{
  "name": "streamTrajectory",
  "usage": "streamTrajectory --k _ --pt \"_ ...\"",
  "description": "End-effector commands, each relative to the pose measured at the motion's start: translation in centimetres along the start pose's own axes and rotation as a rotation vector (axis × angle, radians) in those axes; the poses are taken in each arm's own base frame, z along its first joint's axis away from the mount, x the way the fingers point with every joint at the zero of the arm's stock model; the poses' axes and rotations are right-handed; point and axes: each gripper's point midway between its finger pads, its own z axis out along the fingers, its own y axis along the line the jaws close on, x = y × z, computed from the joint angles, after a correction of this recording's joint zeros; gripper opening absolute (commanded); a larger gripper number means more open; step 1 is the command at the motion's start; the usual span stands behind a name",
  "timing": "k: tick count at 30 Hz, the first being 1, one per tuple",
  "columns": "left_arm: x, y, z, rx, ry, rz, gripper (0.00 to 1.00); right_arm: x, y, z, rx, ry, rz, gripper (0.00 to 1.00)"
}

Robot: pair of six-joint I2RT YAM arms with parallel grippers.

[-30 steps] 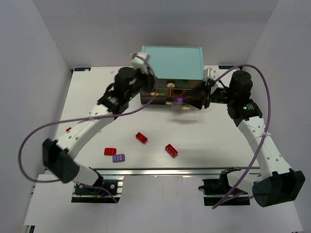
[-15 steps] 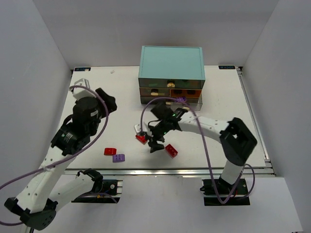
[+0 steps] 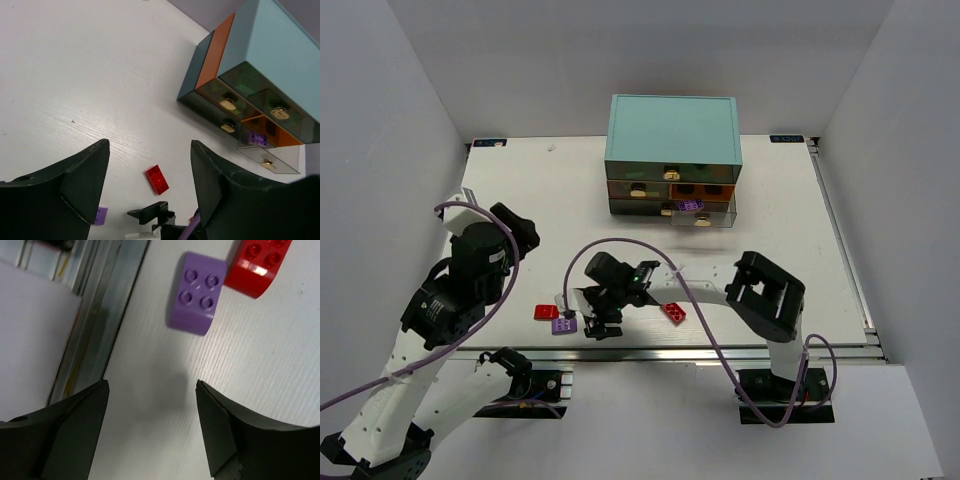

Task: Sort the legos into containers by color

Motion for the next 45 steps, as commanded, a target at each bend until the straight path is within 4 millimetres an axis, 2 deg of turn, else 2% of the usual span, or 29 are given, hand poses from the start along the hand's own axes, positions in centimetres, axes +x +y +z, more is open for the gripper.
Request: streamTrajectory --k 1,4,5,7,8,10,17,18,21,24,25,26,27,28,29,30,31,32,33,34,35,36,37,39,40,42,44,45 --pt "-0.6 0.0 -0.8 0.000 0.010 0.004 0.76 -2.8 -3.0 1.2 0.124 -0.059 0.037 0.75" --pt "-1.0 -0.5 -1.1 0.009 0.020 0.023 0.76 -3.6 -3.7 2.5 0.137 -0.066 0.088 0.74" --pt "-0.9 -0.5 -1.2 0.007 0.026 0.032 0.76 -3.0 -3.8 3.3 0.135 -0.051 0.103 0.74" --pt "-0.9 -0.7 -1.3 0.015 0.040 0.042 0.76 -4.0 -4.4 3.8 0.155 -0.062 0.114 0.74" --pt "-0.9 -0.7 -1.4 0.019 0.043 0.044 0.76 -3.5 -4.6 4.6 0.152 -0.048 0.128 0.73" --pt "-0.8 -0.8 -1.6 0.028 0.053 0.043 0.76 -4.6 -5.1 5.1 0.161 -0.062 0.124 0.73" --pt "-0.6 0.1 -2.5 0.031 0.065 0.033 0.75 -4.7 -3.4 7.3 0.113 -0.043 0.100 0.61" --pt "-0.5 0.4 -2.7 0.027 0.069 0.034 0.75 -4.7 -3.4 7.3 0.115 -0.043 0.098 0.58" --pt "-0.1 1.2 -2.9 0.013 0.070 0.032 0.75 -4.4 -3.1 7.6 0.114 -0.035 0.105 0.31" --pt "0.7 1.9 -3.0 0.006 0.078 0.019 0.74 -3.5 -2.6 6.2 0.103 -0.027 0.122 0.17" --pt "0.8 2.1 -3.1 0.011 0.075 -0.002 0.74 -3.5 -1.8 5.0 0.093 -0.035 0.120 0.15" --pt "1.6 2.4 -2.8 0.004 0.088 0.001 0.74 -2.9 -2.7 3.7 0.108 -0.045 0.136 0.10" --pt "1.7 2.2 -2.7 0.017 0.081 -0.014 0.73 -3.1 -2.8 2.6 0.113 -0.061 0.142 0.00" --pt "1.9 2.3 -2.7 0.021 0.082 -0.028 0.72 -4.4 -2.9 0.6 0.132 -0.101 0.129 0.00" --pt "1.9 2.3 -2.8 0.035 0.073 -0.046 0.71 -3.0 -4.0 -1.0 0.160 -0.096 0.162 0.00" --pt "2.5 2.3 -2.5 0.039 0.080 -0.048 0.70 -3.0 -4.3 -2.2 0.175 -0.101 0.172 0.00" --pt "2.8 2.3 -2.3 0.044 0.081 -0.051 0.69 -4.1 -4.8 -4.5 0.209 -0.135 0.162 0.00" --pt "3.0 2.3 -2.3 0.048 0.083 -0.058 0.64 -2.8 -6.0 -6.5 0.244 -0.127 0.191 0.00" --pt "3.7 2.2 -1.9 0.054 0.095 -0.057 0.61 -2.9 -6.2 -7.7 0.255 -0.141 0.187 0.00" --pt "4.2 2.1 -1.6 0.057 0.104 -0.054 0.58 -4.4 -6.3 -10.3 0.291 -0.186 0.160 0.00" --pt "4.6 2.0 -1.4 0.064 0.112 -0.056 0.50 -3.6 -7.6 -12.4 0.340 -0.199 0.175 0.00" --pt "5.8 1.7 -0.8 0.074 0.143 -0.050 0.47 -3.4 -7.9 -13.7 0.372 -0.210 0.166 0.00" --pt "6.4 1.5 -0.5 0.081 0.159 -0.048 0.43 -4.2 -8.2 -16.0 0.430 -0.236 0.142 0.00" --pt "7.9 1.0 0.4 0.084 0.195 -0.043 0.36 -2.8 -10.6 -19.5 0.562 -0.208 0.164 0.00" --pt "9.6 1.2 0.9 0.079 0.242 -0.035 0.35 -1.4 -11.5 -21.1 0.611 -0.178 0.192 0.00" --pt "10.9 0.8 1.8 0.083 0.274 -0.038 0.34 1.8 -13.7 -24.6 0.714 -0.125 0.245 0.00" --pt "12.8 0.6 2.3 0.096 0.327 -0.041 0.36 3.4 -14.9 -26.8 0.778 -0.090 0.234 0.00" --pt "13.1 0.0 2.7 0.114 0.331 -0.052 0.43 5.6 -16.0 -29.4 0.842 -0.062 0.263 0.00"
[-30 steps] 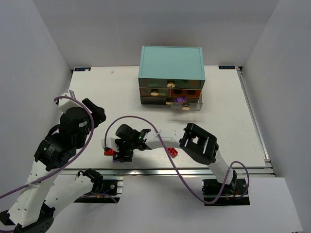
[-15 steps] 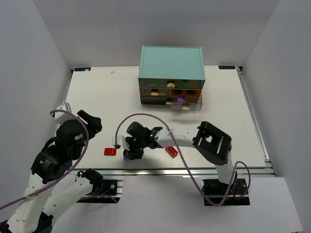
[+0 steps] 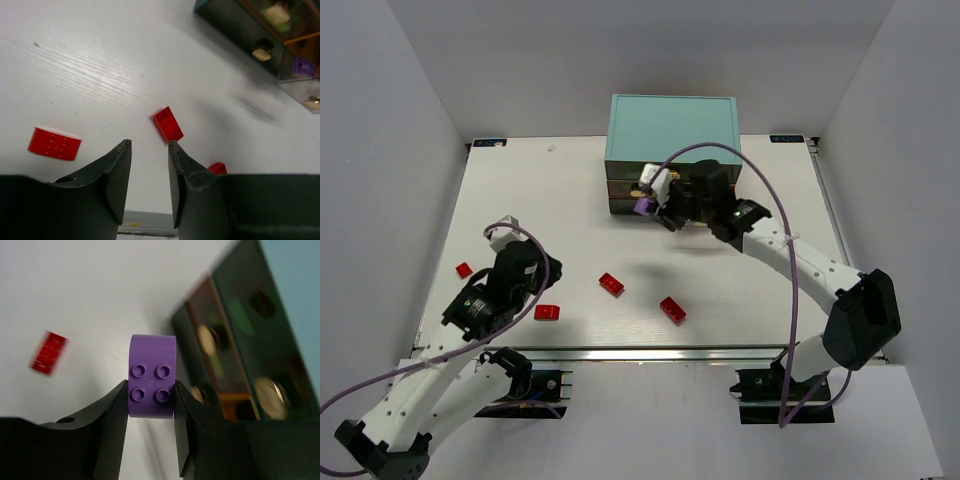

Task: Sort the legos into containers by color

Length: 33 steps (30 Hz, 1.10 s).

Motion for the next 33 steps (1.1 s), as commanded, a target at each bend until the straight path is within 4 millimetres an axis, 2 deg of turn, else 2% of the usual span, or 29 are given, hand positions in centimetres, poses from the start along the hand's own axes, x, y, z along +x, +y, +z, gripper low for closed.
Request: streamTrajectory --k 1,2,3,4,8,11,14,15,18,21,24,28,30,31,32,33 --pt "1.5 -2.1 1.4 0.083 0.055 -0.051 0.46 3.5 -6.3 -2.3 0.149 0.119 -0.036 0.00" --pt "1.8 -2.3 1.7 0.092 0.069 -0.052 0.50 3.6 -7.3 -2.8 0.165 0.126 -0.042 0.00" --pt "2.0 -2.6 2.0 0.104 0.071 -0.057 0.53 4.6 -9.3 -4.0 0.204 0.144 -0.036 0.00" --pt "2.2 -2.8 2.3 0.105 0.081 -0.056 0.57 4.2 -10.3 -4.4 0.218 0.142 -0.057 0.00" --pt "3.4 -3.3 3.5 0.118 0.117 -0.053 0.60 6.3 -13.7 -6.1 0.254 0.212 -0.107 0.00" --pt "3.9 -3.6 4.2 0.117 0.135 -0.046 0.61 7.5 -15.2 -6.6 0.257 0.233 -0.108 0.00" --pt "4.0 -4.1 4.5 0.125 0.145 -0.041 0.62 8.5 -15.2 -6.4 0.210 0.252 -0.111 0.02" --pt "3.9 -4.2 4.5 0.126 0.146 -0.039 0.62 9.2 -14.6 -6.2 0.175 0.268 -0.102 0.14" --pt "4.0 -4.2 4.6 0.123 0.152 -0.039 0.64 9.7 -14.3 -6.2 0.156 0.279 -0.088 0.40" --pt "4.2 -4.3 4.7 0.128 0.156 -0.041 0.65 9.6 -14.3 -6.3 0.158 0.274 -0.071 0.53" --pt "4.2 -4.4 4.9 0.128 0.157 -0.042 0.66 8.7 -14.4 -6.8 0.166 0.257 -0.055 0.56" --pt "4.5 -4.7 5.3 0.133 0.169 -0.034 0.66 5.7 -14.2 -7.6 0.152 0.188 -0.037 0.55" --pt "4.4 -5.0 5.4 0.140 0.170 -0.032 0.66 3.7 -13.1 -8.2 0.109 0.120 -0.033 0.45" --pt "4.5 -5.0 5.5 0.140 0.172 -0.027 0.66 3.0 -12.5 -8.6 0.076 0.089 -0.037 0.37" --pt "4.5 -5.2 5.6 0.144 0.174 -0.026 0.66 3.2 -10.8 -8.9 -0.008 0.091 -0.079 0.25" --pt "4.6 -5.3 5.7 0.145 0.177 -0.024 0.66 2.4 -8.4 -9.0 -0.123 0.030 -0.106 0.04"
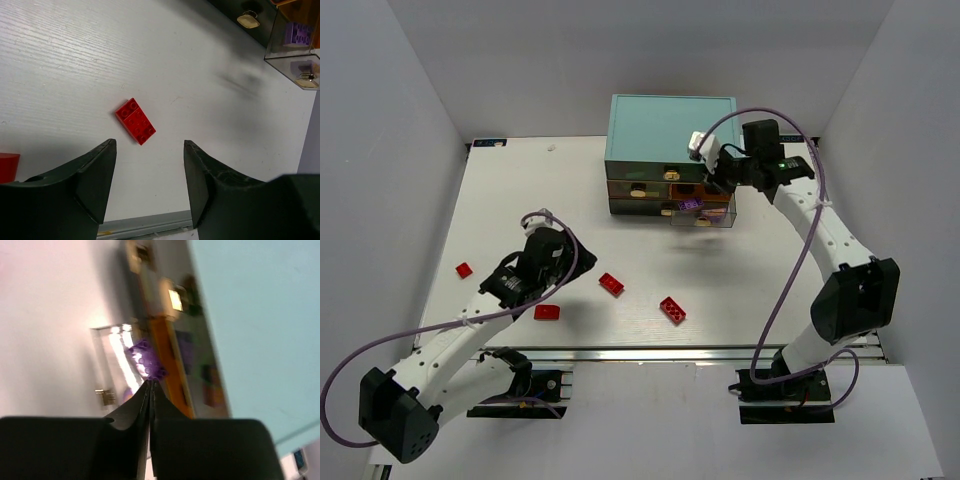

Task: Sort the legos into containers by color

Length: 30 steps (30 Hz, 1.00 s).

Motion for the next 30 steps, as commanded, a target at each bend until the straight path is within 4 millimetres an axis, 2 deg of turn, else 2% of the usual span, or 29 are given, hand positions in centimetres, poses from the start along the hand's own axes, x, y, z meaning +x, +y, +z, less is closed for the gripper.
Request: streamTrajectory --k 1,2,3,4,6,8,9,11,12,13,14,15,16,17,19,20,24,30 --pt "-0.6 -1.2 0.0 0.045 -0.011 0.007 0.66 -3.9 5.5 -3.5 -0.254 -0.172 -0.107 0.00" --pt "-0.6 -1.3 0.2 0.046 -0.008 0.011 0.66 -3.3 7.0 -3.6 -0.326 -0.186 -0.226 0.00" --pt "-0.6 -1.4 0.2 0.048 -0.006 0.015 0.66 -1.5 10.0 -4.0 -0.455 -0.147 -0.173 0.00" --pt "-0.9 -1.2 0.3 0.041 -0.010 0.016 0.66 -0.8 11.2 -4.1 -0.510 -0.131 -0.175 0.00" --pt "-0.8 -1.2 0.4 0.035 -0.006 0.021 0.66 1.5 12.9 -4.2 -0.604 -0.063 -0.155 0.00" --pt "-0.7 -1.1 0.5 0.033 -0.001 0.020 0.66 2.6 13.0 -3.7 -0.605 -0.022 -0.118 0.00" --pt "-0.6 -1.0 0.5 0.032 0.001 0.020 0.66 3.8 13.6 -3.6 -0.601 0.023 -0.081 0.00" --pt "-0.6 -1.1 0.6 0.033 -0.001 0.021 0.66 4.8 12.2 -2.4 -0.497 0.064 -0.130 0.00" --pt "-0.6 -1.1 0.7 0.032 -0.001 0.022 0.66 6.3 13.0 -1.6 -0.489 0.098 -0.093 0.00" --pt "-0.5 -1.0 0.8 0.029 0.003 0.024 0.66 6.4 11.6 -0.6 -0.412 0.095 -0.125 0.00" --pt "-0.6 -1.1 0.8 0.031 0.004 0.024 0.66 7.2 10.8 0.1 -0.359 0.141 -0.124 0.00" --pt "-0.6 -1.2 0.8 0.030 0.005 0.026 0.67 8.1 11.0 0.8 -0.340 0.163 -0.111 0.00" --pt "-0.5 -1.2 0.9 0.027 0.009 0.028 0.67 7.9 9.6 1.8 -0.268 0.160 -0.099 0.00" --pt "-0.6 -1.1 0.9 0.025 0.008 0.030 0.67 8.8 8.6 2.5 -0.213 0.206 -0.086 0.00" --pt "-0.6 -1.2 1.0 0.023 0.008 0.032 0.67 8.2 6.7 3.7 -0.116 0.196 -0.057 0.00" --pt "-0.7 -1.3 0.9 0.028 0.004 0.030 0.68 8.7 5.8 4.2 -0.075 0.224 -0.048 0.00" --pt "-0.8 -2.1 1.4 0.058 0.001 0.025 0.72 8.4 3.2 5.3 0.044 0.223 -0.049 0.00" --pt "-0.9 -5.3 3.4 0.179 0.027 -0.014 0.74 8.2 0.2 6.3 0.165 0.228 -0.058 0.00"
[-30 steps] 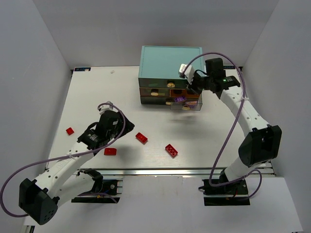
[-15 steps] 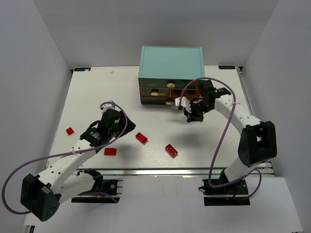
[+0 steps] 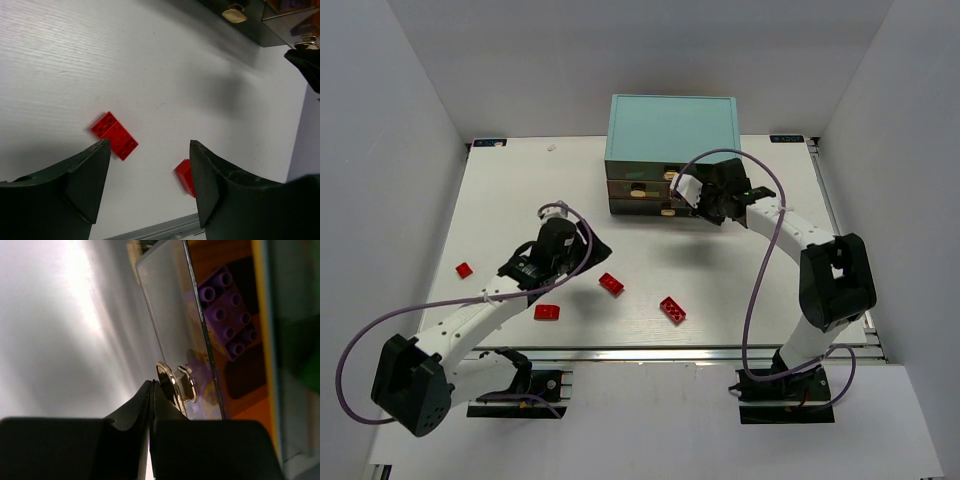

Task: Sort the legos into containers by color

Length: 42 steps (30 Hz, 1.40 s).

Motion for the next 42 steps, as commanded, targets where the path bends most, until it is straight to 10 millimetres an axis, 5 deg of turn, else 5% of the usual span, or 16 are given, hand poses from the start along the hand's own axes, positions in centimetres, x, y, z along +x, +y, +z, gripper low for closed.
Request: streamTrajectory --k 1,9,16,19,21,22,23,26,32,42 --pt "-2.0 -4.7 0.8 0.181 -0.039 -0.037 0.72 -1.7 -4.7 0.0 0.183 -0.026 0.007 0.00" --pt "-1.1 -9.2 7.1 0.368 0.090 -0.063 0.54 -2.2 -7.8 0.8 0.277 -0.034 0.034 0.00" --pt "-2.2 -13.0 12.4 0.519 0.068 -0.147 0.59 -2.6 -7.0 -0.8 0.269 -0.070 0.045 0.00" --pt "-2.3 -14.3 15.2 0.510 0.059 -0.175 0.59 -4.1 -3.1 -2.4 0.059 -0.149 0.062 0.00" --pt "-2.7 -14.6 16.9 0.492 0.056 -0.190 0.59 -5.1 -2.0 -3.8 0.010 -0.207 0.090 0.10" --pt "-2.6 -14.7 17.6 0.478 0.065 -0.203 0.58 -5.8 -2.1 -5.3 0.028 -0.247 0.106 0.28" --pt "-2.8 -14.7 18.9 0.465 0.062 -0.220 0.58 -5.9 -1.0 -5.5 0.004 -0.280 0.155 0.35" --pt "-2.7 -14.8 20.0 0.449 0.047 -0.271 0.58 -6.5 -0.2 -7.5 0.023 -0.357 0.196 0.53" --pt "-2.9 -14.8 21.9 0.436 0.036 -0.323 0.58 -6.6 -0.4 -9.4 0.060 -0.408 0.240 0.54" --pt "-3.4 -14.3 22.7 0.371 -0.128 -0.412 0.55 -5.7 -0.6 -9.7 0.073 -0.418 0.277 0.54"
